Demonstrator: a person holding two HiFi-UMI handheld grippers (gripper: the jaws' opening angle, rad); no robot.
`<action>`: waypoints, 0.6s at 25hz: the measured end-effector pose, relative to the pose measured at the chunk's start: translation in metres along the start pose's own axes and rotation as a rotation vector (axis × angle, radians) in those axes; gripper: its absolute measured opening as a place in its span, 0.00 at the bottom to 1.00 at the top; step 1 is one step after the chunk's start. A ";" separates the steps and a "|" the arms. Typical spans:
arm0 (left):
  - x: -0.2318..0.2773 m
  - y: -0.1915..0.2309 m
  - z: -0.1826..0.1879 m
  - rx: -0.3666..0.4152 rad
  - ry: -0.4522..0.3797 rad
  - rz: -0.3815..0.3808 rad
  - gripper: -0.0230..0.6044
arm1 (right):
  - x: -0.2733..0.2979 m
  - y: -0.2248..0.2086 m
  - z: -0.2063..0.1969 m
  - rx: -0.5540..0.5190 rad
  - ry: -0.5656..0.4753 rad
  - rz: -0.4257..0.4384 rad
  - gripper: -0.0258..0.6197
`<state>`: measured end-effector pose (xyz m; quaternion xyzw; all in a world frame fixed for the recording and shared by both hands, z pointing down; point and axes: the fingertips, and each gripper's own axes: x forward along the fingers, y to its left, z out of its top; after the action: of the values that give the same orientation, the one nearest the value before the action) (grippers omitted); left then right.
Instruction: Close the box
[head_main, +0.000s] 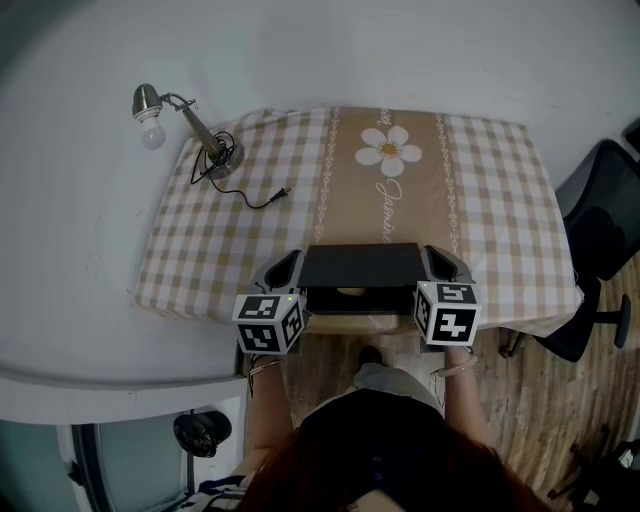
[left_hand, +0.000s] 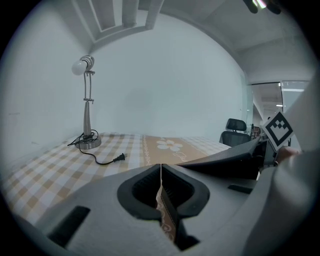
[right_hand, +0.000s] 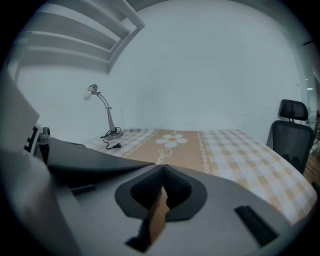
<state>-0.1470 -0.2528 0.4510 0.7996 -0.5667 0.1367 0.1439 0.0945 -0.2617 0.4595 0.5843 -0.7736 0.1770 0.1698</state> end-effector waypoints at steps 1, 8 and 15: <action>0.000 0.000 -0.001 -0.002 0.001 -0.003 0.08 | -0.001 0.001 -0.001 -0.002 0.000 0.002 0.07; -0.003 -0.009 -0.008 0.009 0.018 -0.034 0.08 | -0.006 0.003 -0.003 -0.012 -0.006 0.000 0.07; -0.008 -0.011 -0.009 0.023 0.022 -0.040 0.08 | -0.012 0.006 -0.005 -0.023 -0.003 0.003 0.07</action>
<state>-0.1398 -0.2385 0.4552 0.8108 -0.5474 0.1491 0.1439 0.0925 -0.2476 0.4578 0.5816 -0.7766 0.1675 0.1750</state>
